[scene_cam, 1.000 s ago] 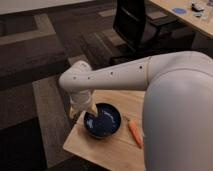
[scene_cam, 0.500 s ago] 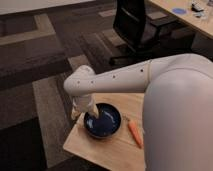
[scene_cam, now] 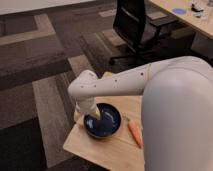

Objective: Pick up the ceramic bowl

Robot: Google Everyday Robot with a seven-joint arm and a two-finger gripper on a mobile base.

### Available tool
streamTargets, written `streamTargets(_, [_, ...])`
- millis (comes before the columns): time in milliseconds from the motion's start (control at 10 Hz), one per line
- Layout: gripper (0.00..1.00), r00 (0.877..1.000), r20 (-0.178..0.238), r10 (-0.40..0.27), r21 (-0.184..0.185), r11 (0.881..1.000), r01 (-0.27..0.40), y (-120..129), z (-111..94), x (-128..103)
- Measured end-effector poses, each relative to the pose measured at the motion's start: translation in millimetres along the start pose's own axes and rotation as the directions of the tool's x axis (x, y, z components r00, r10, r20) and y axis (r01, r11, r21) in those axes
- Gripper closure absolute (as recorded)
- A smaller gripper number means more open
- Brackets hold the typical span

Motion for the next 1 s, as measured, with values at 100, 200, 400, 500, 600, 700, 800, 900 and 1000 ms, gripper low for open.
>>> streamTargets(100, [0.35,1.000,-0.004,-0.004,-0.001,1.000,0.004,0,5,1])
streamTargets(200, [0.35,1.000,-0.008,-0.008,0.000,1.000,0.008,1,8,2])
streamTargets(400, [0.35,1.000,-0.013,-0.017,0.008,1.000,0.017,0,16,2])
streamTargets(500, [0.35,1.000,-0.014,-0.018,0.008,1.000,0.018,0,18,2])
streamTargets(600, [0.35,1.000,-0.013,-0.023,0.005,1.000,0.023,1,22,1])
streamTargets(700, [0.35,1.000,-0.014,-0.025,0.002,1.000,0.025,2,25,1])
streamTargets(800, [0.35,1.000,-0.014,-0.027,0.001,1.000,0.027,2,29,0])
streamTargets(900, [0.35,1.000,-0.012,-0.028,0.002,1.000,0.028,1,30,-1])
streamTargets(1000, [0.35,1.000,-0.012,-0.023,0.007,1.000,0.023,-1,31,-2])
